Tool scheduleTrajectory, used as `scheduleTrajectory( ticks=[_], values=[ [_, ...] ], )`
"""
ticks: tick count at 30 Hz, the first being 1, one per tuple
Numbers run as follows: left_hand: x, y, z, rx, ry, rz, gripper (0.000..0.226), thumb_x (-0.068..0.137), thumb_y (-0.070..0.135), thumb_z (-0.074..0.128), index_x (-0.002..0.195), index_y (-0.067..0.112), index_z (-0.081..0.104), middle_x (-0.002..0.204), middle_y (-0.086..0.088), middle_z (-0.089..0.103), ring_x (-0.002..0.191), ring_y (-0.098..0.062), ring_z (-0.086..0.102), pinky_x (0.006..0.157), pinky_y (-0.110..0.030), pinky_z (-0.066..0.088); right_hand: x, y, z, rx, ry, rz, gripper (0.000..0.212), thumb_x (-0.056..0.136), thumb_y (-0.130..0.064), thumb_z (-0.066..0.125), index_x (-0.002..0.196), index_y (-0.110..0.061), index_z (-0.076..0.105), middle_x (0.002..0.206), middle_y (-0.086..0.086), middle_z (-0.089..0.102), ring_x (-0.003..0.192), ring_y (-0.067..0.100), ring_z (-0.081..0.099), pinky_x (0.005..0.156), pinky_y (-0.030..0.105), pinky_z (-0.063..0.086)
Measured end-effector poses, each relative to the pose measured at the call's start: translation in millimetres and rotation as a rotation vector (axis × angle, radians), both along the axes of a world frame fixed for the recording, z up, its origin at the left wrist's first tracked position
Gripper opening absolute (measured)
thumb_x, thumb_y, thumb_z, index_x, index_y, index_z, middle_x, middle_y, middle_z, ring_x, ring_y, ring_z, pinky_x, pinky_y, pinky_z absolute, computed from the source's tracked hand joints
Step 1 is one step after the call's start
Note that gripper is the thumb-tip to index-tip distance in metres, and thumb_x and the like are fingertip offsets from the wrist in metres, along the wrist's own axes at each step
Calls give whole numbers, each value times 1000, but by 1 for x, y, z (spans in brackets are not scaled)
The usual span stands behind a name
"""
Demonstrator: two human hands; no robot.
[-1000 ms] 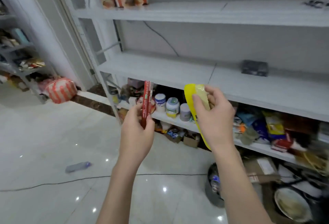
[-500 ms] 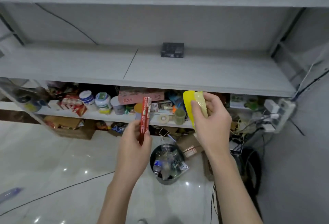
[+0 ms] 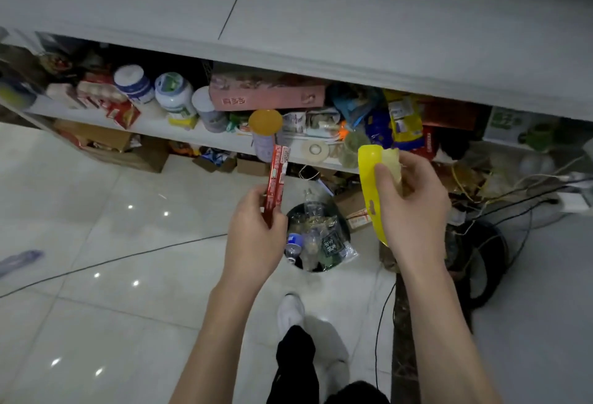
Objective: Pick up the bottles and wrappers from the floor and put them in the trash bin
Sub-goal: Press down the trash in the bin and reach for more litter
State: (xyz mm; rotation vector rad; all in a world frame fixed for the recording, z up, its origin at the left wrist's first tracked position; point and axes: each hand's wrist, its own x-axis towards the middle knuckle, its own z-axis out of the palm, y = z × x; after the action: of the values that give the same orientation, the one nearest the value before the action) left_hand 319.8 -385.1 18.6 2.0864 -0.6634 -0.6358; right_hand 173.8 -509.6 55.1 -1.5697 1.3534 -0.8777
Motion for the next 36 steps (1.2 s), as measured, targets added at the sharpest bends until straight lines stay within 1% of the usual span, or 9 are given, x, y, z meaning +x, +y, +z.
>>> scheduleTrajectory(
  ticks=[2, 6, 9, 13, 17, 22, 25, 30, 36],
  values=[
    [7, -10, -34, 34, 24, -2, 31, 96, 14, 57, 116, 36, 47, 97, 17, 59, 85, -2, 60, 68, -16, 48, 6, -8, -35, 24, 16, -12, 15, 94, -28, 67, 108, -33, 65, 94, -24, 66, 90, -15, 60, 81, 12, 46],
    [10, -24, -115, 106, 56, 1, 31, 96, 11, 57, 123, 26, 53, 101, 13, 60, 87, -3, 63, 65, -10, 45, 11, -20, -118, 83, 61, -40, 14, 93, -28, 67, 103, -37, 65, 97, -14, 70, 91, 0, 66, 85, 30, 55],
    [5, -30, -181, 145, 110, -2, 27, 96, 8, 56, 115, 26, 49, 91, 18, 57, 76, 9, 63, 61, -6, 44, 9, -25, -188, 139, 59, -85, 19, 93, -24, 69, 92, -41, 60, 85, -18, 69, 80, -4, 67, 77, 24, 55],
    [-3, -37, -274, 221, 120, -23, 24, 96, 15, 58, 116, 26, 53, 98, 14, 58, 92, -13, 62, 71, -19, 47, 3, -27, -284, 203, 9, -140, 15, 91, -19, 70, 90, -31, 61, 70, -20, 64, 63, -6, 58, 63, 17, 47],
    [-2, -43, -359, 316, 120, -40, 32, 95, 13, 55, 128, 18, 55, 112, 6, 61, 100, -17, 60, 75, -21, 46, 1, -24, -372, 241, 58, -176, 20, 79, -41, 67, 96, -32, 62, 91, 4, 72, 78, 16, 68, 75, 40, 59],
    [12, -54, -438, 390, 82, -75, 40, 93, 16, 55, 133, 17, 52, 119, -3, 63, 103, -26, 62, 87, -43, 53, 5, -24, -444, 229, 98, -182, 13, 85, -31, 68, 96, -31, 62, 78, -12, 65, 70, 1, 61, 71, 28, 51],
    [19, -62, -467, 404, 63, -96, 41, 95, 20, 54, 135, 17, 51, 121, -2, 64, 103, -24, 63, 88, -41, 53, 11, -28, -475, 261, 116, -204, 11, 84, -31, 69, 94, -32, 63, 79, -13, 67, 73, 1, 64, 74, 31, 54],
    [23, -63, -482, 391, 28, -105, 35, 97, 25, 54, 131, 16, 55, 120, -3, 62, 103, -24, 62, 88, -45, 53, 22, -30, -494, 357, 187, -222, 41, 89, -27, 71, 128, -17, 61, 110, -8, 71, 98, 3, 68, 93, 35, 57],
    [25, -58, -451, 387, 10, -103, 31, 98, 28, 54, 128, 19, 56, 118, -2, 61, 102, -23, 61, 87, -44, 52, 20, -29, -469, 301, 238, -203, 37, 88, -32, 68, 122, -20, 64, 111, -10, 68, 104, 6, 66, 98, 39, 53]
  ],
)
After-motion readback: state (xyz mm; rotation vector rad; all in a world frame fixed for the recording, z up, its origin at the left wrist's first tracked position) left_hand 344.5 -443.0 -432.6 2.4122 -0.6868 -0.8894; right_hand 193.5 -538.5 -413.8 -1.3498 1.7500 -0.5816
